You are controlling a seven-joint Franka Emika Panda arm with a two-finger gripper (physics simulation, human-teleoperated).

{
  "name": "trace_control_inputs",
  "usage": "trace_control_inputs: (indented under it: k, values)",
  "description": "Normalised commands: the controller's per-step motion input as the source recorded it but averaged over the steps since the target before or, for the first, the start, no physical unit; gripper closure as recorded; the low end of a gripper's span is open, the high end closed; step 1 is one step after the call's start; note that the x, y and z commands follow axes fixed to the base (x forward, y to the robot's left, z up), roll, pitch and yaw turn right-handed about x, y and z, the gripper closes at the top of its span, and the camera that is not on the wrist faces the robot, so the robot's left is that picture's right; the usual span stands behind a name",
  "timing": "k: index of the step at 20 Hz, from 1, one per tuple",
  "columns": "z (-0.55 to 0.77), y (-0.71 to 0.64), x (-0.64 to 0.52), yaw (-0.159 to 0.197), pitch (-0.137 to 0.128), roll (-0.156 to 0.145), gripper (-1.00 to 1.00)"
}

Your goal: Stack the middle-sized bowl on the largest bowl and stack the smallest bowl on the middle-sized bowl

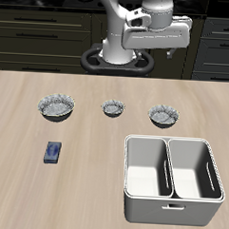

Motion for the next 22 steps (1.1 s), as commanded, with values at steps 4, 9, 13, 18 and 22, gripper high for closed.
trace_control_inputs:
  k: [4,9,13,18,22]
  values:
    - [-0.21,-0.30,0.06,0.000,0.017,-0.026,-1.00]
    - [-0.35,-0.20,0.05,-0.007,0.054,-0.040,-1.00]
    - [-0.27,0.03,-0.02,-0.017,0.021,-0.008,-1.00]
    - [-0.22,0.13,-0.04,-0.015,0.023,0.026,-1.00]
    - [-0.15,0.08,-0.02,-0.030,0.010,0.015,-1.00]
